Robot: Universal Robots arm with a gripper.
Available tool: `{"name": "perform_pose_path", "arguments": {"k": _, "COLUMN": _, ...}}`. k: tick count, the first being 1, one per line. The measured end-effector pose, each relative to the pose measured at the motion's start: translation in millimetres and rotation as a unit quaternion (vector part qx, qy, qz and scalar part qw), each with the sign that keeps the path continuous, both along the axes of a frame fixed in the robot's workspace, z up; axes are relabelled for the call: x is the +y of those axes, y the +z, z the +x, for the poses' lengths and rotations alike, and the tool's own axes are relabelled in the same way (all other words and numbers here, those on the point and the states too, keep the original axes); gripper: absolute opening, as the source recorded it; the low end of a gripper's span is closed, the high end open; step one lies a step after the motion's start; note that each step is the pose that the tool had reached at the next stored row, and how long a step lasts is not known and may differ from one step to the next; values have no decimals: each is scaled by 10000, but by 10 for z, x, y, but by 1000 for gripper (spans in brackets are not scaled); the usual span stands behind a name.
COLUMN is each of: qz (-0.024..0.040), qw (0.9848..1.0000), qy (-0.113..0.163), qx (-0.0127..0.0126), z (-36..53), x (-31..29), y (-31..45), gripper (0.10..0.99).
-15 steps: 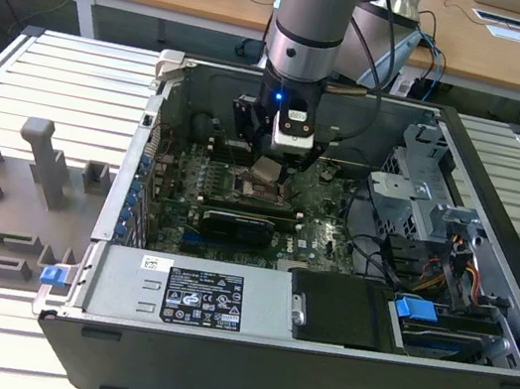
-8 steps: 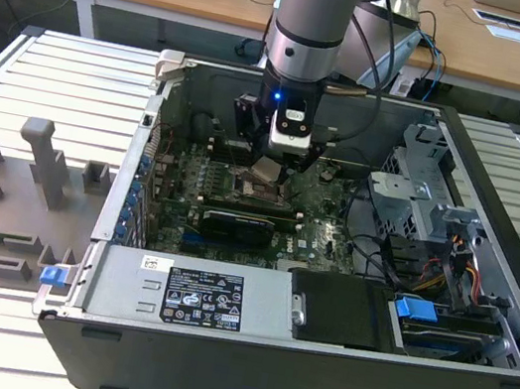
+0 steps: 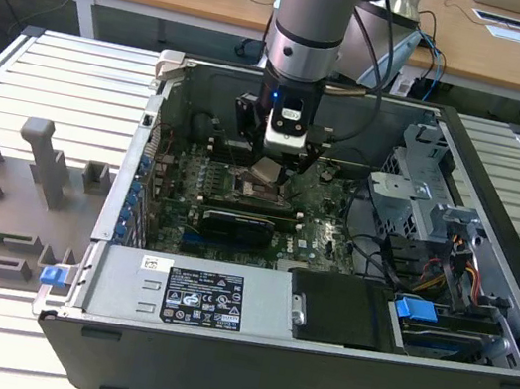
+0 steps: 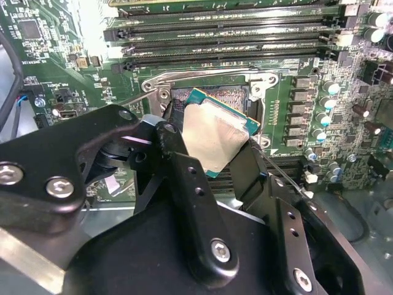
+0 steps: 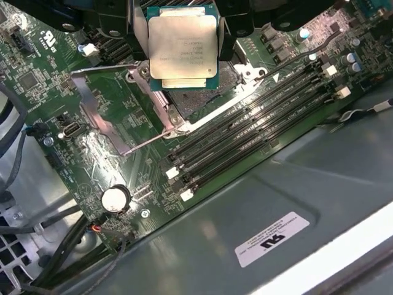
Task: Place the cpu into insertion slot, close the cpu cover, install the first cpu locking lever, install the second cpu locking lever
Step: 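Place the cpu into insertion slot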
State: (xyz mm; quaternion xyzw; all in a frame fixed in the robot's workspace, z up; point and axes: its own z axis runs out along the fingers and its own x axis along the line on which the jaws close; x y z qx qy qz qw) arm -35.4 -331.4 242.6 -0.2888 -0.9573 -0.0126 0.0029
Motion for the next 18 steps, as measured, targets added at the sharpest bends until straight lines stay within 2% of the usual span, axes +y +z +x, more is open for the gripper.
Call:
{"name": "perform_pose_path", "arguments": {"k": 13, "qz": -11, "qw": 9995, "qy": -312, "qx": 0, "z": 0, "x": 0, "y": -1, "gripper": 541}}
{"name": "perform_pose_path", "arguments": {"k": 18, "qz": -18, "qw": 9988, "qy": -490, "qx": 0, "z": 0, "x": 0, "y": -1, "gripper": 541}}
